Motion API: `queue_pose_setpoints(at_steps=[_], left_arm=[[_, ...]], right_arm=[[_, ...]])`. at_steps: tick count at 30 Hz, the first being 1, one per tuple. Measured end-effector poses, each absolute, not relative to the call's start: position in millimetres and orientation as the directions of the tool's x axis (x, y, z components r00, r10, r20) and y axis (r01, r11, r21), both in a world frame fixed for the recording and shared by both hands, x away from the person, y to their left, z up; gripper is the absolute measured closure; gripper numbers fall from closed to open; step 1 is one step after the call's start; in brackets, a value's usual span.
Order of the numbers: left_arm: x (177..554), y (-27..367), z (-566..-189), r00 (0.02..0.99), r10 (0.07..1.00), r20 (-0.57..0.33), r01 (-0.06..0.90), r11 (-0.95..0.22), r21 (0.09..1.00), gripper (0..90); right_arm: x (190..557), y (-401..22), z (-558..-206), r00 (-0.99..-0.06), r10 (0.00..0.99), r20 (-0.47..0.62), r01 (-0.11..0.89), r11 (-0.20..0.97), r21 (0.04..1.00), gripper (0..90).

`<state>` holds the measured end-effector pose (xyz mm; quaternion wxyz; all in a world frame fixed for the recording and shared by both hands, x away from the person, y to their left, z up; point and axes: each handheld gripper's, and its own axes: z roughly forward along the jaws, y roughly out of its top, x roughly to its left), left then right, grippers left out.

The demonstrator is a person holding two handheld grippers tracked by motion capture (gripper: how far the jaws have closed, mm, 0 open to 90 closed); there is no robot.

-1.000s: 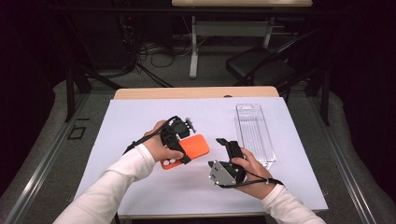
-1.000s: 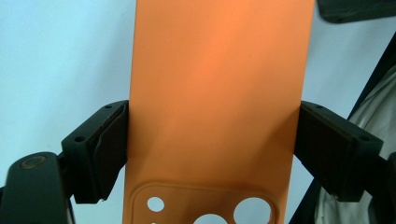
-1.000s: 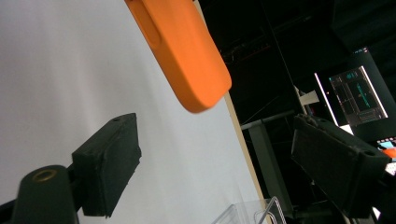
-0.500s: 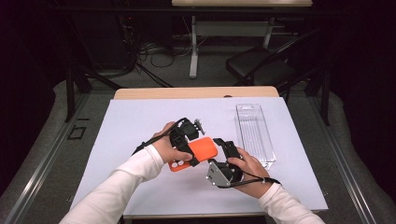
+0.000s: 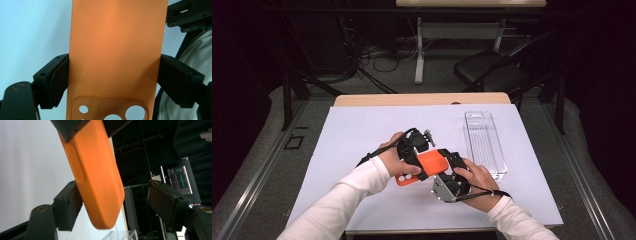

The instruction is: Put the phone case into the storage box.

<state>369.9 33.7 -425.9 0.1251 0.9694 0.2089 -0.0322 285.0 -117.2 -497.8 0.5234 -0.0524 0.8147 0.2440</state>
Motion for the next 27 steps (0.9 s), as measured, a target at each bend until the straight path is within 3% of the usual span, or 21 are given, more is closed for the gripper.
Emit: queue_pose_setpoints(at_steps=[5,27], left_arm=[[369.2,32.1,-426.7,0.909,0.401,-0.116,0.417,-0.880,0.228,15.1],[369.2,25.7,-427.3,0.914,0.387,-0.123,0.406,-0.889,0.212,15.2]], right_arm=[[285.0,-116.2,-498.7,-0.441,0.131,-0.888,-0.357,0.882,0.307,36.3],[287.7,-114.6,-500.7,-0.420,0.057,-0.906,-0.404,0.882,0.242,44.7]])
